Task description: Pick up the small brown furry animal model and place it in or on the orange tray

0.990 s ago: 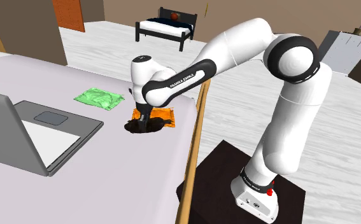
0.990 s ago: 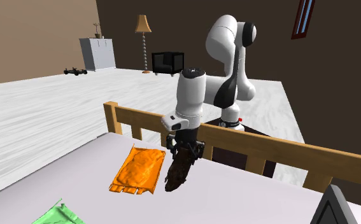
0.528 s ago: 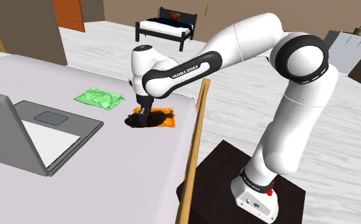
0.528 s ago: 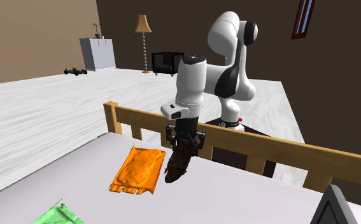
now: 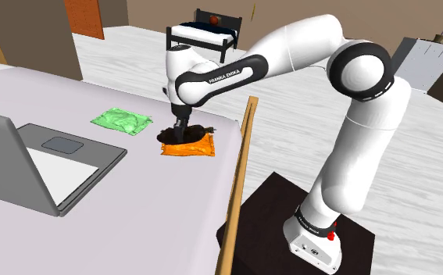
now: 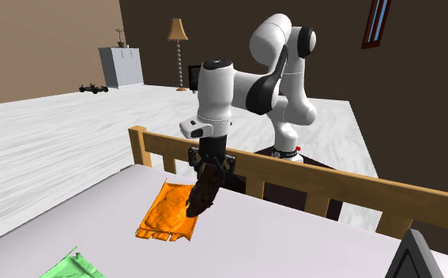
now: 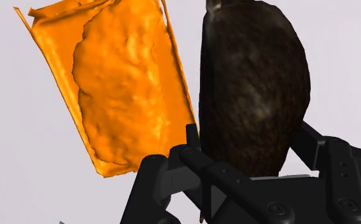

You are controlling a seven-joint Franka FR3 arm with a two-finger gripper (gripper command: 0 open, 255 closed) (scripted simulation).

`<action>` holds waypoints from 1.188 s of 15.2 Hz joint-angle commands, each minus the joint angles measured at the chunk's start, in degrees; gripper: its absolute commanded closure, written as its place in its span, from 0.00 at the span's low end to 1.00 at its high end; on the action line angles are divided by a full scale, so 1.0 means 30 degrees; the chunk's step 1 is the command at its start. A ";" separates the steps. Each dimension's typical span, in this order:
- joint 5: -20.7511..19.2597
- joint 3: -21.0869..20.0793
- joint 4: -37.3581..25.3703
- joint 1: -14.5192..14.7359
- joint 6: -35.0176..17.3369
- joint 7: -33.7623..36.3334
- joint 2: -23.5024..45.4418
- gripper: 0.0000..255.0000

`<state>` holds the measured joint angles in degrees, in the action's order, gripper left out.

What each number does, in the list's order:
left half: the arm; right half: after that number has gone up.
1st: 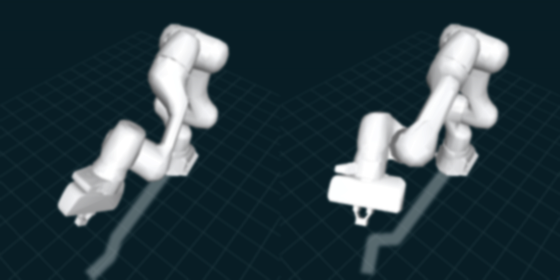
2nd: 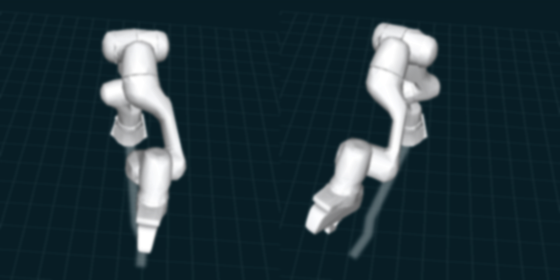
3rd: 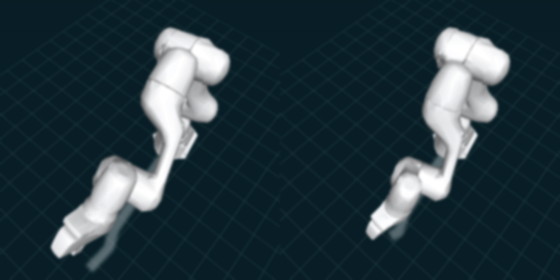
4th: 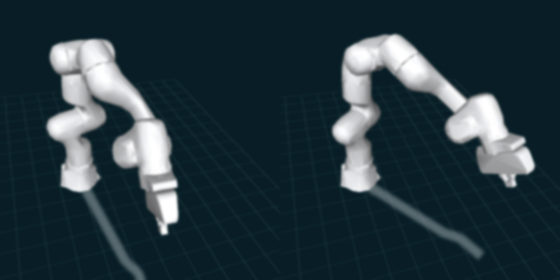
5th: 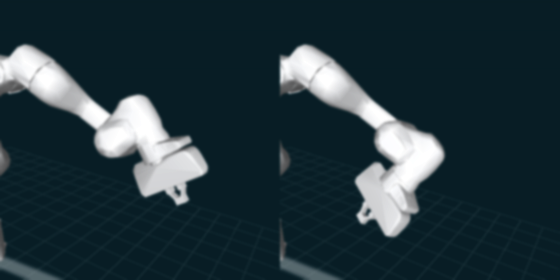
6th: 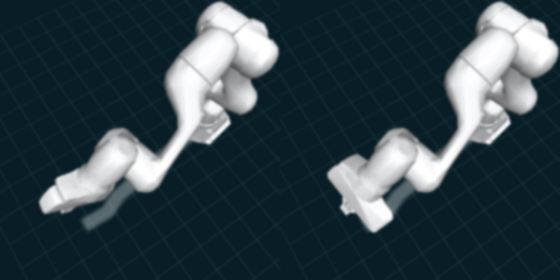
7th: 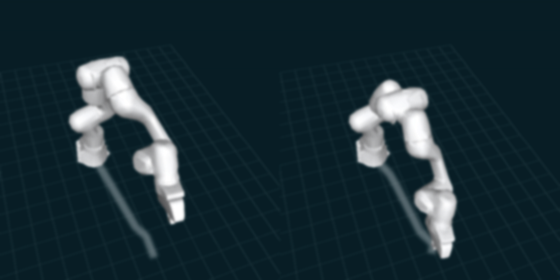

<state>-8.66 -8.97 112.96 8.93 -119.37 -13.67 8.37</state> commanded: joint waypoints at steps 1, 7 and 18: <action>0.0001 0.0334 -0.0307 -0.0440 0.0017 -0.0806 0.0173 1.00; 0.0016 0.1293 -0.2666 -0.1774 0.0533 -0.3210 0.1743 1.00; -0.0176 0.1650 -0.2610 -0.2233 -0.1194 -0.3724 0.3339 1.00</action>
<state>-9.11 -4.07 104.97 2.27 -122.29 -24.87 17.98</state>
